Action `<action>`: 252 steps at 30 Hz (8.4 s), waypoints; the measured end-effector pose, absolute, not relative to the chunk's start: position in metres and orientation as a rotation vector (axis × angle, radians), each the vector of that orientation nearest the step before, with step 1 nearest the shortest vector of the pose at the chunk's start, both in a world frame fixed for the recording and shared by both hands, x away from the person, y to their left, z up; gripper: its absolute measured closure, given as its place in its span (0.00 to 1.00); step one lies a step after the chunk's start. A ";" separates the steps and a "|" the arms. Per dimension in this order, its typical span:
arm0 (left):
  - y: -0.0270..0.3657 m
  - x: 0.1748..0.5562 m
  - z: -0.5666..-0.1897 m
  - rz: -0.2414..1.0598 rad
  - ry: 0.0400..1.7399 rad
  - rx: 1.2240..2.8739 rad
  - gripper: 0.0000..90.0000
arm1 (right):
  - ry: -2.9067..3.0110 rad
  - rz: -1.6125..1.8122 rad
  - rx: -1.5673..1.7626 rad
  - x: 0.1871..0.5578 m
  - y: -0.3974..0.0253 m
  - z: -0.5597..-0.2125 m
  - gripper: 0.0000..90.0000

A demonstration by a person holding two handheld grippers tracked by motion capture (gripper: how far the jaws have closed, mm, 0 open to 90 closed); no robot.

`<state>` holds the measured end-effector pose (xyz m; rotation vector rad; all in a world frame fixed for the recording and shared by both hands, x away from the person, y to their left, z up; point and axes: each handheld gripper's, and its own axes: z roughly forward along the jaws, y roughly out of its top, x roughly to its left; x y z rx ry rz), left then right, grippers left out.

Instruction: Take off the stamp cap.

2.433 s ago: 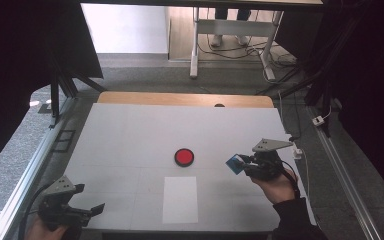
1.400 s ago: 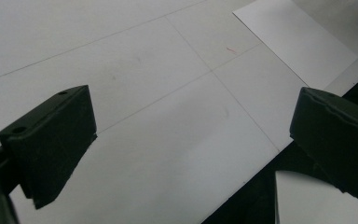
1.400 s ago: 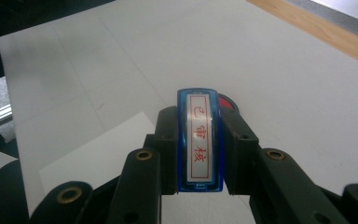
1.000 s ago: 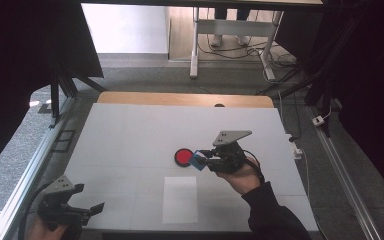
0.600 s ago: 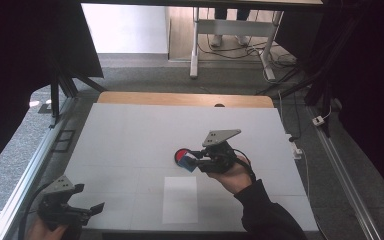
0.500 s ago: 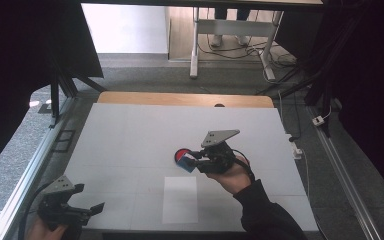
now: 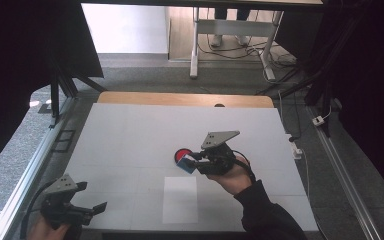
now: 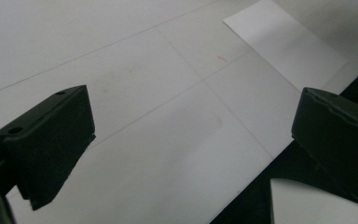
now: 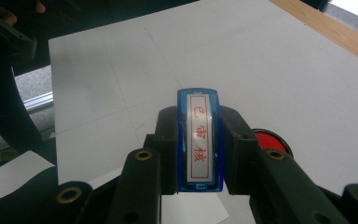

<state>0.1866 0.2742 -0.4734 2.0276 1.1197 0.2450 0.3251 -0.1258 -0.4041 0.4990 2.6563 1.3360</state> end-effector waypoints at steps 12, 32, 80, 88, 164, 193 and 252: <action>0.255 0.204 -0.472 0.187 0.978 2.049 0.00 | 2.661 1.354 0.482 0.322 -0.129 -0.400 0.78; 0.210 0.244 -0.461 0.113 0.779 2.095 0.00 | 2.671 1.391 0.457 0.319 -0.130 -0.396 0.78; 0.107 0.319 -0.453 -0.102 0.234 2.177 0.00 | 2.708 1.478 0.359 0.310 -0.127 -0.387 0.78; 0.107 0.319 -0.453 -0.098 0.178 2.181 0.14 | 2.727 1.475 0.343 0.308 -0.126 -0.388 0.78; 0.124 0.316 -0.447 -0.231 0.104 2.161 0.77 | 2.772 1.587 0.226 0.307 -0.129 -0.386 0.78; 0.164 0.286 -0.438 0.060 0.478 2.160 0.77 | 2.682 1.540 0.297 0.306 -0.135 -0.383 0.78; 0.274 0.186 -0.468 0.218 1.020 1.974 0.76 | 2.626 1.469 0.414 0.311 -0.135 -0.389 0.78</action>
